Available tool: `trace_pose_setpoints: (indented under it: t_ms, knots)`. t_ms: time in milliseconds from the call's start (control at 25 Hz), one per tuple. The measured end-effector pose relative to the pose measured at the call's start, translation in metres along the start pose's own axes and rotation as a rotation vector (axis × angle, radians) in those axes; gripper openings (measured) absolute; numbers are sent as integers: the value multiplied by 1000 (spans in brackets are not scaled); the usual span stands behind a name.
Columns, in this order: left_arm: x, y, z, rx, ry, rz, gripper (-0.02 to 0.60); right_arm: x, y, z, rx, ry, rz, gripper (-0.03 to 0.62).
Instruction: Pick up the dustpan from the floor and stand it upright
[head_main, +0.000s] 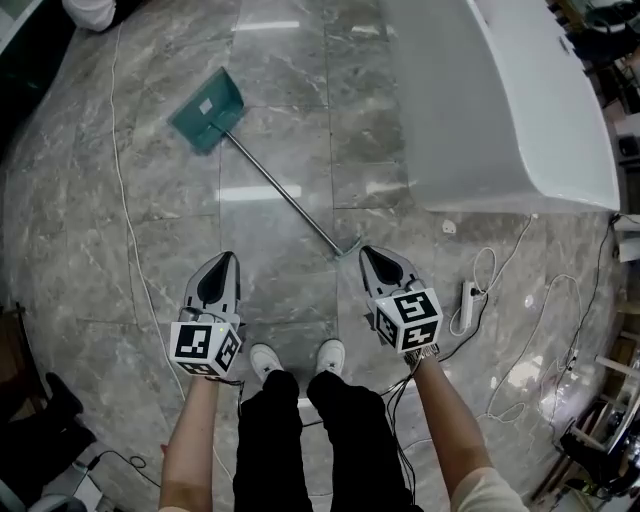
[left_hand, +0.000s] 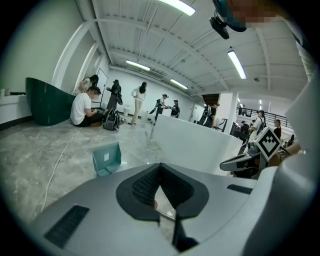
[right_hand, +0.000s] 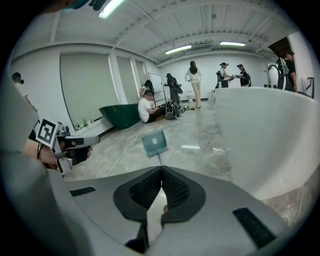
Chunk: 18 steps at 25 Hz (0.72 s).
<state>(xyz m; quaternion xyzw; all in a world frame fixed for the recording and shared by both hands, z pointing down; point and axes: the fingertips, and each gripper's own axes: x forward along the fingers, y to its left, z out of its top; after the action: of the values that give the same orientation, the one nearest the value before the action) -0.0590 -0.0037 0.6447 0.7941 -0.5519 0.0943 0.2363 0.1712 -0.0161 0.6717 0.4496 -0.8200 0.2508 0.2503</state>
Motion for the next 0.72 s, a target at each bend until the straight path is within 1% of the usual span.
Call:
trace_pose_setpoints:
  t_ms: [160, 240, 320, 400, 440, 520, 600, 640, 720]
  knots:
    - [53, 28, -73, -7, 22, -14, 9, 64, -26, -74, -23, 59, 24, 17]
    - [79, 42, -107, 26, 34, -15, 9, 100, -35, -107, -50, 95, 43, 17]
    - [102, 51, -146, 54, 69, -43, 9, 132, -40, -142, -59, 155, 79, 17]
    - [125, 59, -185, 68, 107, -72, 9, 161, -46, -174, -43, 209, 108, 17]
    - [136, 66, -201, 63, 119, -71, 9, 176, -49, -185, -41, 223, 116, 18]
    - [154, 79, -227, 27, 128, -56, 9, 202, -52, -199, -65, 231, 121, 18]
    - [166, 84, -245, 0, 130, -57, 9, 220, -55, -214, -95, 240, 125, 20]
    - [172, 84, -252, 6, 131, -68, 9, 227, -57, -222, -100, 254, 129, 30]
    - [182, 82, -262, 32, 137, -106, 9, 238, -61, -242, -100, 301, 138, 84]
